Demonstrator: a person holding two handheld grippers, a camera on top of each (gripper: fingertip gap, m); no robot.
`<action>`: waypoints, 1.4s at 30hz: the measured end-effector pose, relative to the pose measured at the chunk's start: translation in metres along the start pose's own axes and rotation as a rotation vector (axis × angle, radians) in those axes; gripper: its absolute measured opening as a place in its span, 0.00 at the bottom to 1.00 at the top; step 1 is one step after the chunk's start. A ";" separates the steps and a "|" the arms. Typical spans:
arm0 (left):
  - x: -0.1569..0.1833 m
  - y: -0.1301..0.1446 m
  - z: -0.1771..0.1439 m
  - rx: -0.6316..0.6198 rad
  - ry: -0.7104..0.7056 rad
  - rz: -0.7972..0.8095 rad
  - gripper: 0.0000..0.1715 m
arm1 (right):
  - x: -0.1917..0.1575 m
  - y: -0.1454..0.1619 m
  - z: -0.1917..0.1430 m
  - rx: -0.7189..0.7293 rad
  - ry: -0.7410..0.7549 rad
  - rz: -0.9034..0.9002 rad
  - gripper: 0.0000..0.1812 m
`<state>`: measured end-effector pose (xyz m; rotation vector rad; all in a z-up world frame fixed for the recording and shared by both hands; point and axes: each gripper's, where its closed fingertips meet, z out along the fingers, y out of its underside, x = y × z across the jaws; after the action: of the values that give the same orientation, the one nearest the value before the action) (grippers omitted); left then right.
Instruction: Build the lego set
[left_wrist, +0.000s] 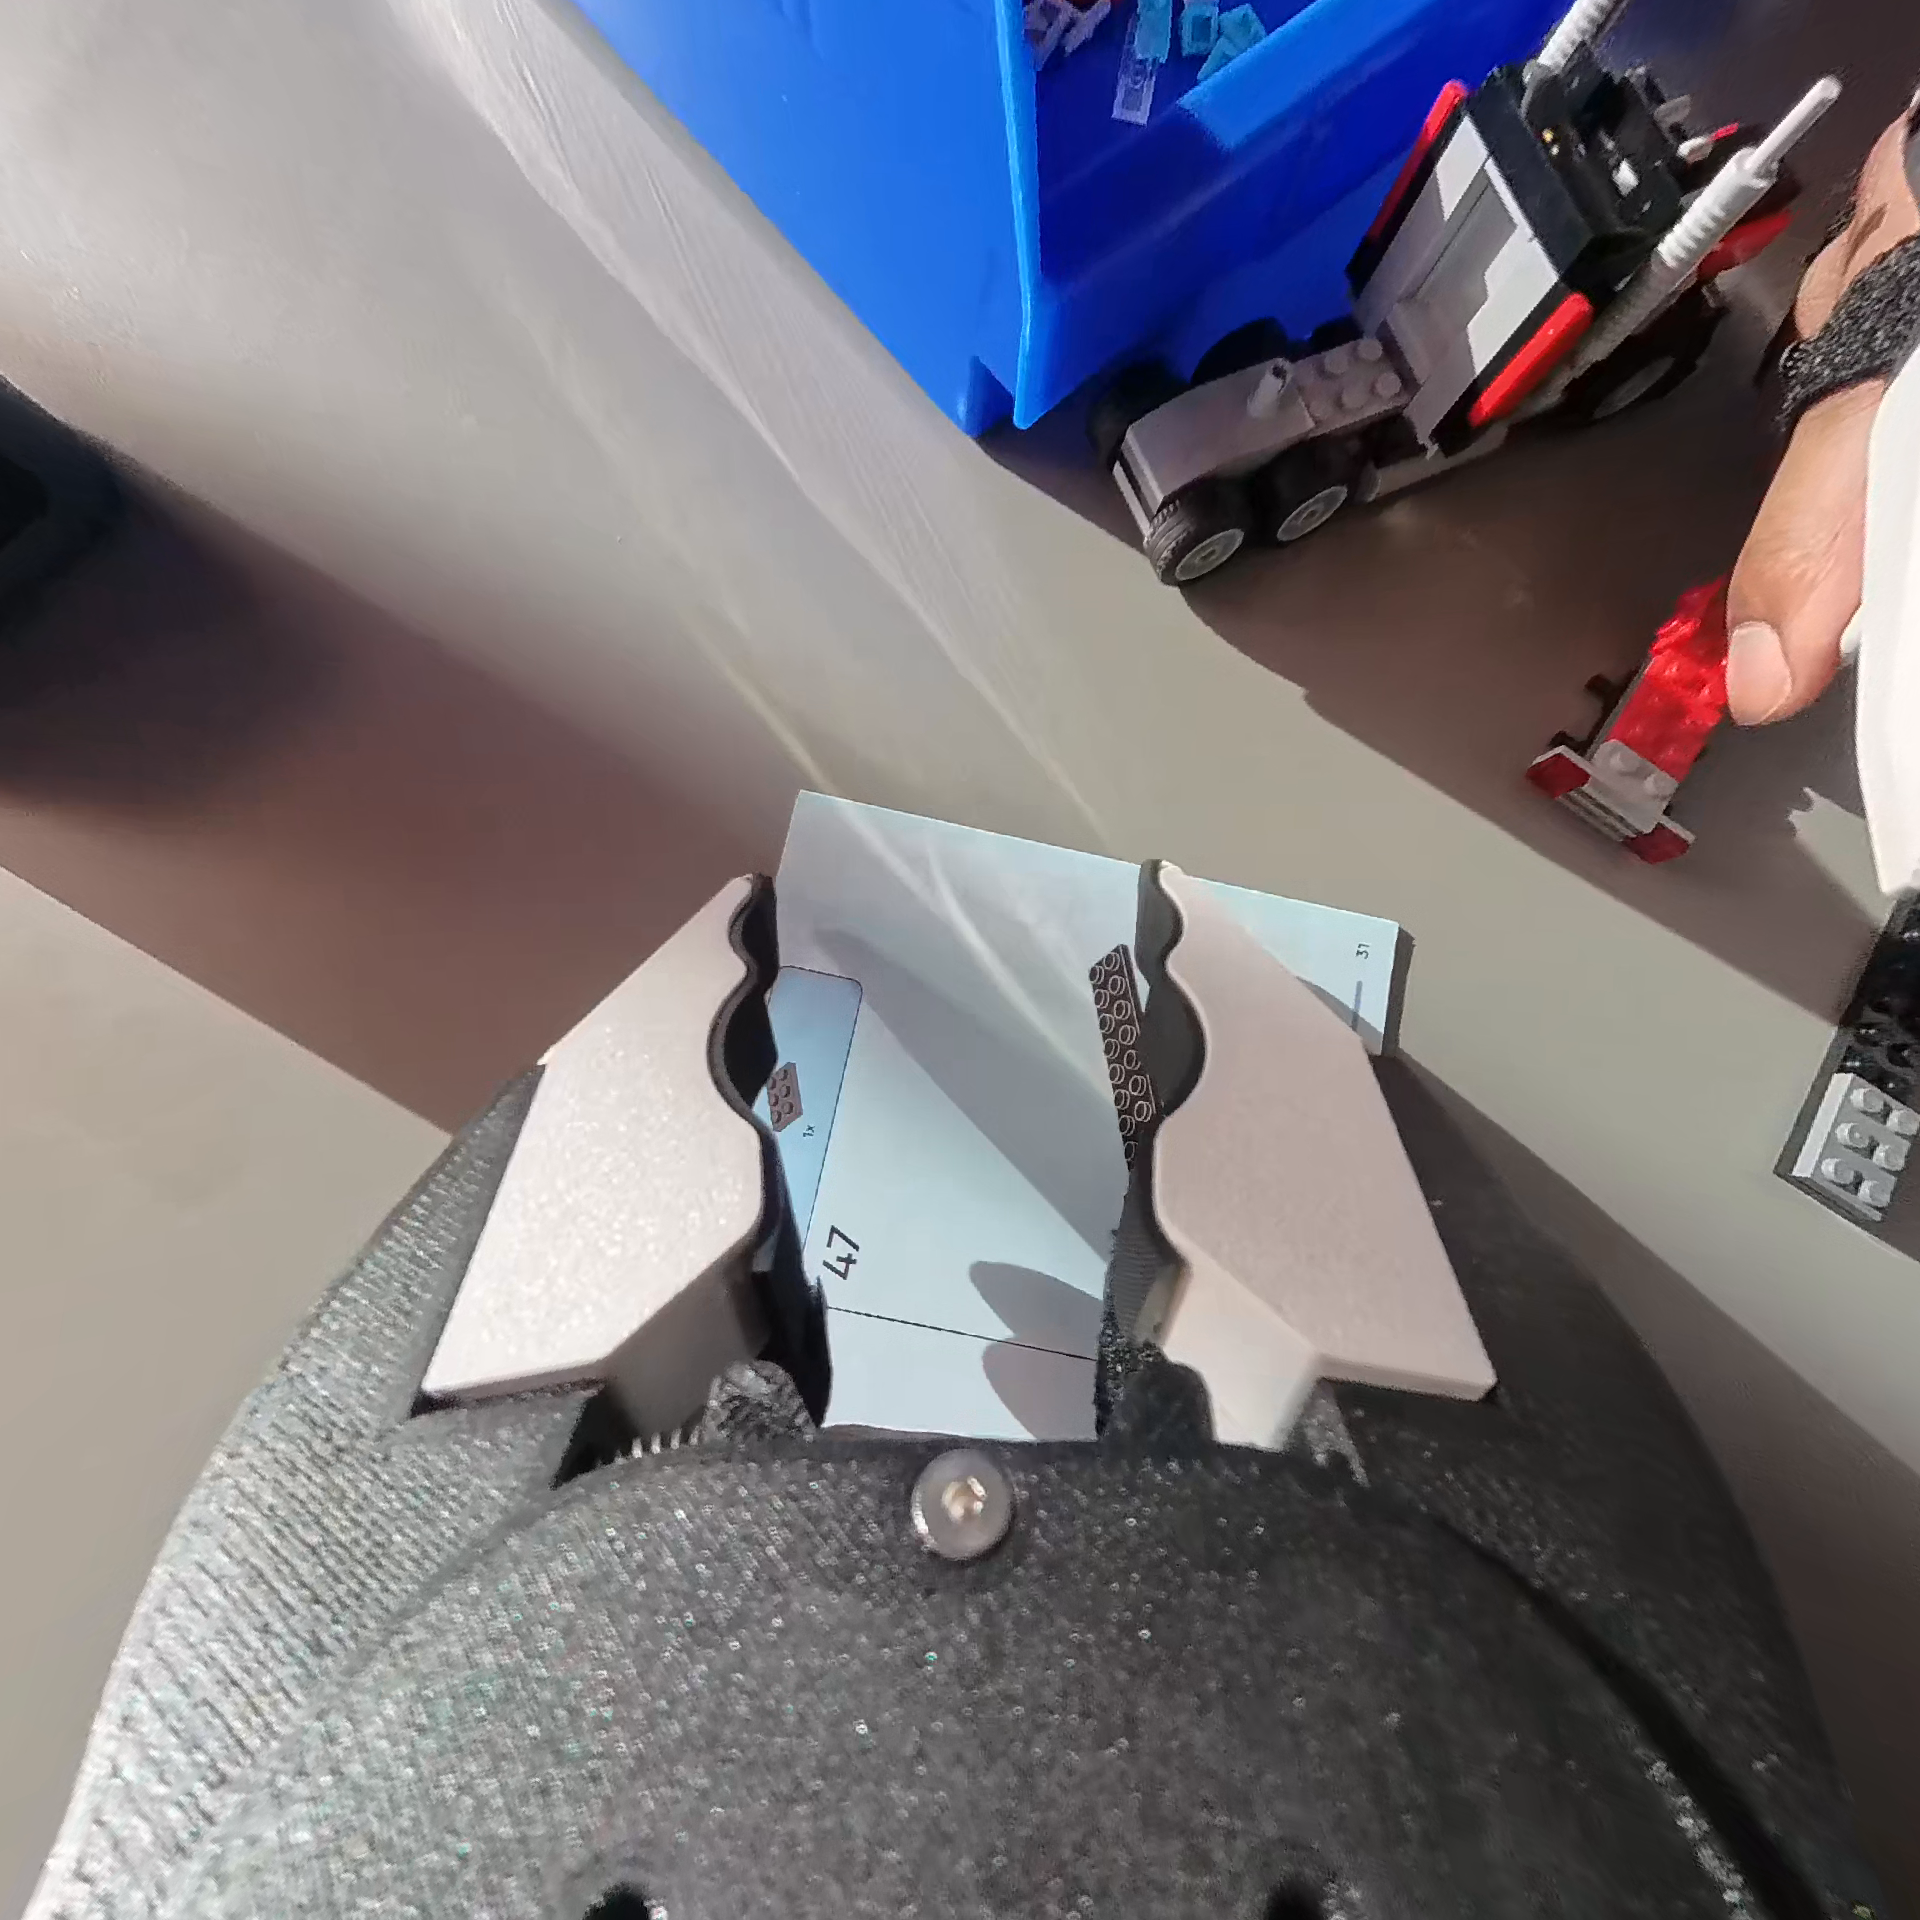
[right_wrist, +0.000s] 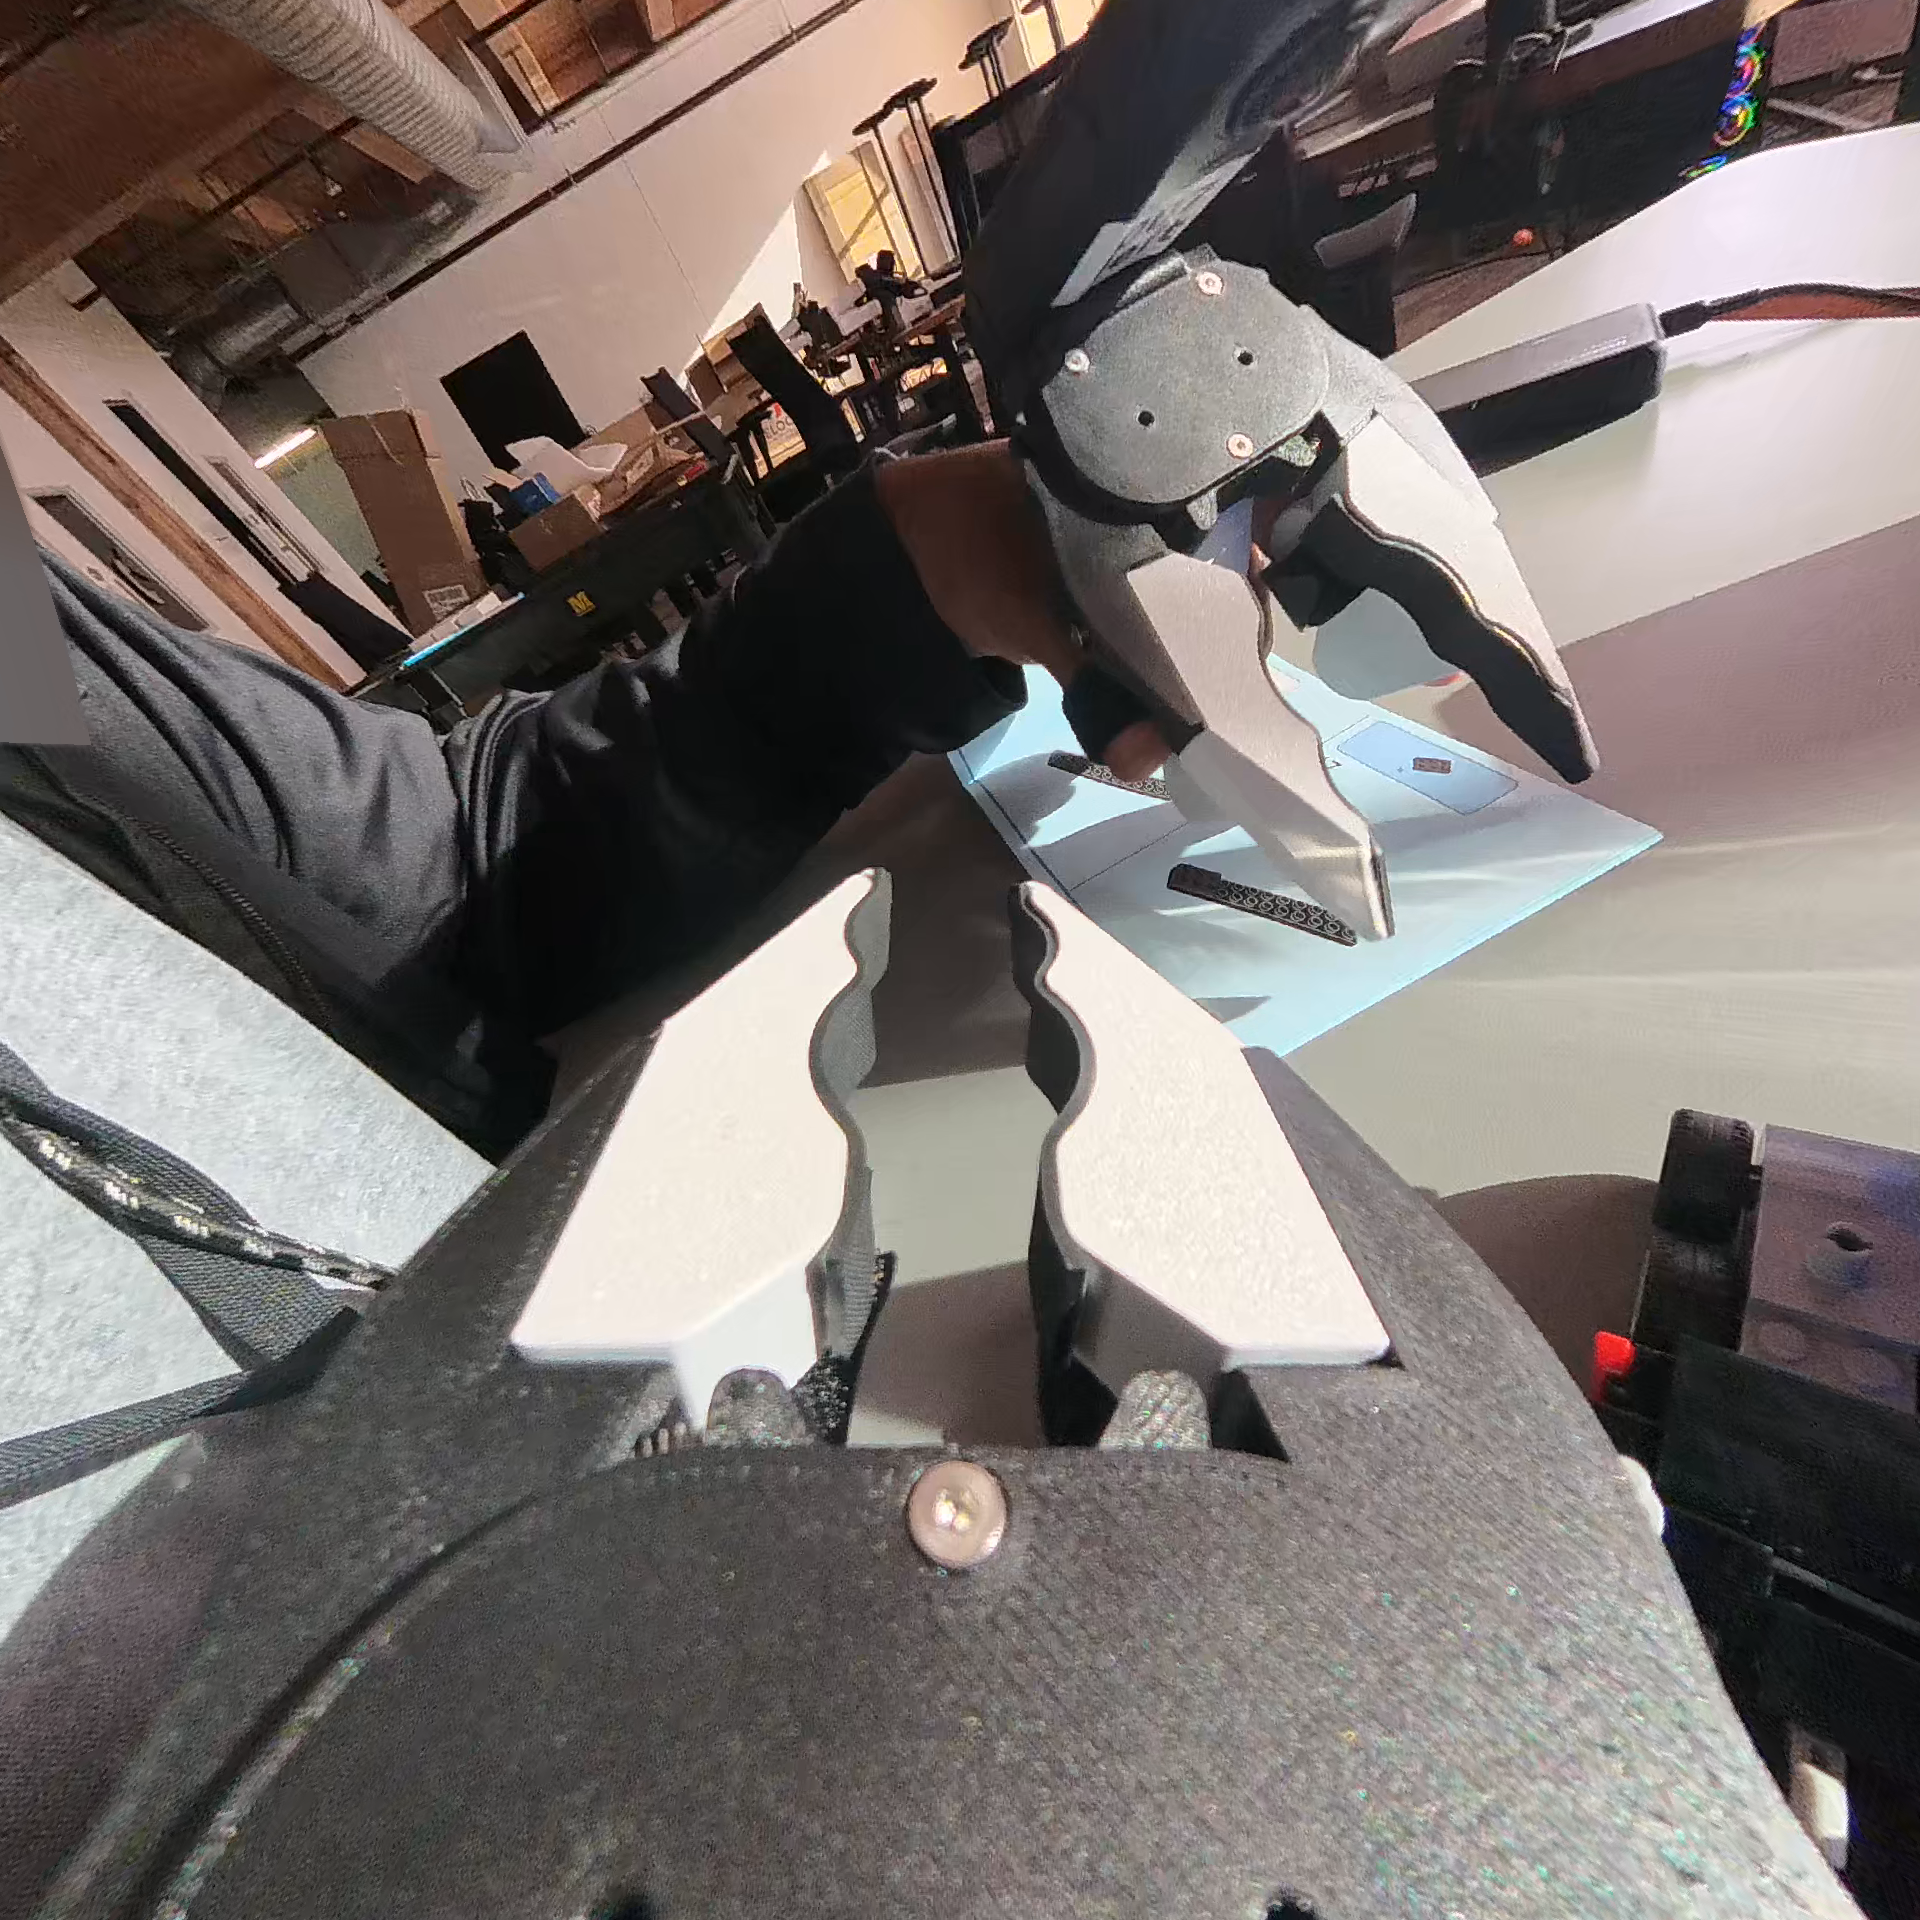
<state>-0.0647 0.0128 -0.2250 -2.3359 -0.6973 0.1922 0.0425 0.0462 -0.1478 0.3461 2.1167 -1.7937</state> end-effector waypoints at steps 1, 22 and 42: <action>0.000 0.000 -0.001 0.003 0.001 0.000 0.41 | 0.000 0.000 0.000 0.003 0.001 0.000 0.13; 0.001 0.007 -0.001 -0.023 0.009 0.015 0.42 | 0.003 -0.001 -0.005 0.024 0.001 0.025 0.13; 0.050 0.020 -0.007 -0.018 0.025 0.352 0.51 | 0.010 -0.005 -0.011 0.047 0.051 0.007 0.13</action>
<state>-0.0117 0.0227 -0.2298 -2.4597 -0.2716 0.3130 0.0300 0.0558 -0.1456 0.4151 2.1076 -1.8528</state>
